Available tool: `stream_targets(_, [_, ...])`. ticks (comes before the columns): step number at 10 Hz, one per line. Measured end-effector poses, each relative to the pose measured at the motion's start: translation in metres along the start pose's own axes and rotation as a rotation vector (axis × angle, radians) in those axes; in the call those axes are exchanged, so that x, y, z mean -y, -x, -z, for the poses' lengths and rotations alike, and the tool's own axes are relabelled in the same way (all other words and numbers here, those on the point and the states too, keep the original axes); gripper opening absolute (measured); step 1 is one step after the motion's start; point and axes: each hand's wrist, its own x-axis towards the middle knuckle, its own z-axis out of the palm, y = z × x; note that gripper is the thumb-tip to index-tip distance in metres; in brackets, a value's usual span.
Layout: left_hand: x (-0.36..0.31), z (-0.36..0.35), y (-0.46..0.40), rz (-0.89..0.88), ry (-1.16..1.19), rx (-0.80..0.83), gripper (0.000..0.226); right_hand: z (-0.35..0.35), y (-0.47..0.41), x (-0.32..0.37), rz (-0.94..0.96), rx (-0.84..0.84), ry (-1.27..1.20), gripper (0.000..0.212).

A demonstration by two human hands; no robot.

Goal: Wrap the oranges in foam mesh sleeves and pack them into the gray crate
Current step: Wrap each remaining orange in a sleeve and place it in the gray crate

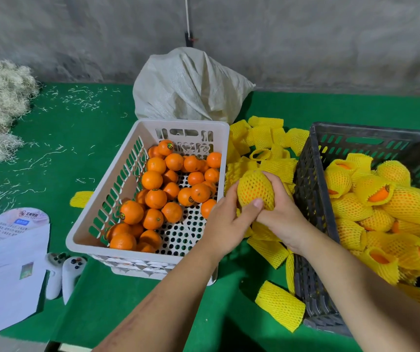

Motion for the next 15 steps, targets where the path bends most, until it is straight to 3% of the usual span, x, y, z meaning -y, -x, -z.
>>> stream_targets(2, [-0.004,-0.005,0.000,0.004,0.147,-0.076,0.056,0.001,0.006,0.005,-0.102,0.026,-0.446,0.054])
stream_targets(3, [-0.005,-0.002,0.004,-0.024,0.114,0.008,0.065,0.001,0.010,0.007,-0.154,0.008,-0.478,0.086])
stream_targets(4, [-0.006,0.009,0.005,0.031,0.194,0.107,0.072,0.007,0.013,0.013,-0.079,-0.052,-0.374,0.091])
stream_targets(5, [0.005,0.036,-0.003,0.013,0.158,0.094,0.058,0.042,0.016,0.027,-0.015,-0.244,-0.323,0.070])
stream_targets(6, [0.031,0.061,-0.016,0.105,-0.046,-0.063,0.046,0.099,0.016,0.043,0.127,-0.547,-0.116,0.035])
stream_targets(7, [0.057,0.072,-0.028,0.413,-0.200,-0.031,0.051,0.153,0.004,0.049,0.160,-0.898,0.240,0.044])
stream_targets(8, [0.066,0.064,-0.037,0.458,-0.289,0.187,0.054,0.190,-0.016,0.042,0.016,-0.948,0.519,0.068])
stream_targets(9, [0.076,0.054,-0.046,0.383,-0.457,0.310,0.053,0.203,-0.040,0.037,-0.144,-0.721,0.495,0.095])
stream_targets(10, [0.093,0.055,-0.058,0.377,-0.764,0.367,0.054,0.206,-0.060,0.030,-0.245,-0.459,0.551,0.094])
stream_targets(11, [0.110,0.057,-0.065,0.457,-0.975,0.460,0.068,0.201,-0.068,0.014,-0.257,-0.325,0.873,0.087])
stream_targets(12, [0.129,0.058,-0.070,0.509,-1.071,0.513,0.083,0.187,-0.071,0.006,-0.158,-0.363,1.022,0.079])
stream_targets(13, [0.129,0.052,-0.074,0.466,-1.161,0.420,0.083,0.165,-0.078,0.016,0.010,-0.439,0.984,0.073])
stream_targets(14, [0.125,0.051,-0.085,0.342,-1.111,0.199,0.095,0.131,-0.085,0.017,0.045,-0.319,0.910,0.084])
stream_targets(15, [0.125,0.056,-0.095,0.406,-1.039,0.154,0.098,0.103,-0.085,-0.003,-0.006,-0.174,1.391,0.097])
